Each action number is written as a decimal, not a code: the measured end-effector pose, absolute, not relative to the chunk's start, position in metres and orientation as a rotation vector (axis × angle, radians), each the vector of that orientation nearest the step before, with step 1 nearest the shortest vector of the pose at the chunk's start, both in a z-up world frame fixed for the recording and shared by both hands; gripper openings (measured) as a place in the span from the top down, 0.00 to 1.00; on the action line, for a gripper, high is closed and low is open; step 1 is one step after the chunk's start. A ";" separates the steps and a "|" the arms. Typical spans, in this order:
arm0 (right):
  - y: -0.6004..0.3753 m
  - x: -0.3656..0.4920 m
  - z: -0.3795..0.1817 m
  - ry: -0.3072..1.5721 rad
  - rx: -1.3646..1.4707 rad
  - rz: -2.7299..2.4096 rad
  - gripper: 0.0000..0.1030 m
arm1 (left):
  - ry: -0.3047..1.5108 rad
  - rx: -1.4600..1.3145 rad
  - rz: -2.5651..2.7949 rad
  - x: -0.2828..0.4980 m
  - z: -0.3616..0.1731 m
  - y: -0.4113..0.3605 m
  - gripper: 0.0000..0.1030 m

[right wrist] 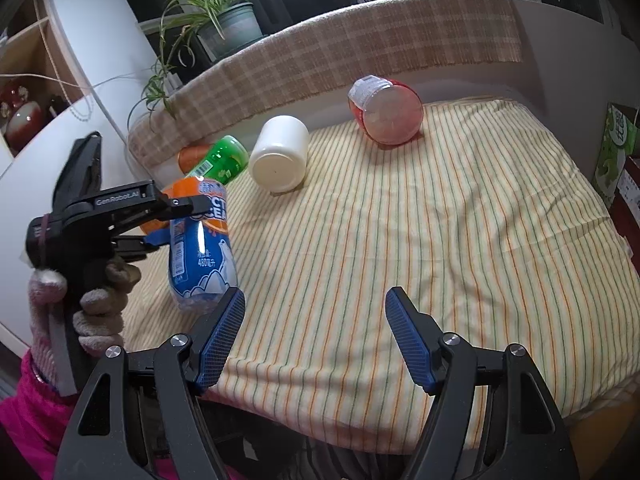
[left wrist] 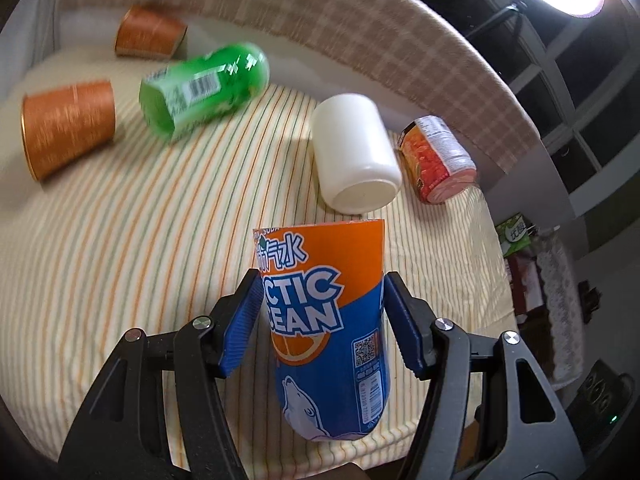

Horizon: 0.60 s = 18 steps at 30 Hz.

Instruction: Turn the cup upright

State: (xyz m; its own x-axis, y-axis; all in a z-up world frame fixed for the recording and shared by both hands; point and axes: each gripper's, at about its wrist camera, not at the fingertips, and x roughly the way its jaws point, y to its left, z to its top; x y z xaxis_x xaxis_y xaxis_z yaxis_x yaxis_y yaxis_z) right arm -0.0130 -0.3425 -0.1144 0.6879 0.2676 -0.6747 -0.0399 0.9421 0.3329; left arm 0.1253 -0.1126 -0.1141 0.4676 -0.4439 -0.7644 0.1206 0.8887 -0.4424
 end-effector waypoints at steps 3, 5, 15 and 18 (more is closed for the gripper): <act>-0.342 -0.012 -0.114 0.796 0.300 0.172 0.30 | 0.986 -0.299 -0.350 0.119 -0.106 -0.117 0.39; -0.342 -0.012 -0.114 0.794 0.298 0.169 0.30 | 0.957 -0.268 -0.347 0.115 -0.101 -0.118 0.39; -0.342 -0.012 -0.112 0.789 0.284 0.153 0.30 | 0.838 -0.144 -0.346 0.106 -0.085 -0.137 0.40; -0.343 -0.012 -0.112 0.791 0.287 0.148 0.30 | 0.799 -0.112 -0.346 0.105 -0.080 -0.141 0.40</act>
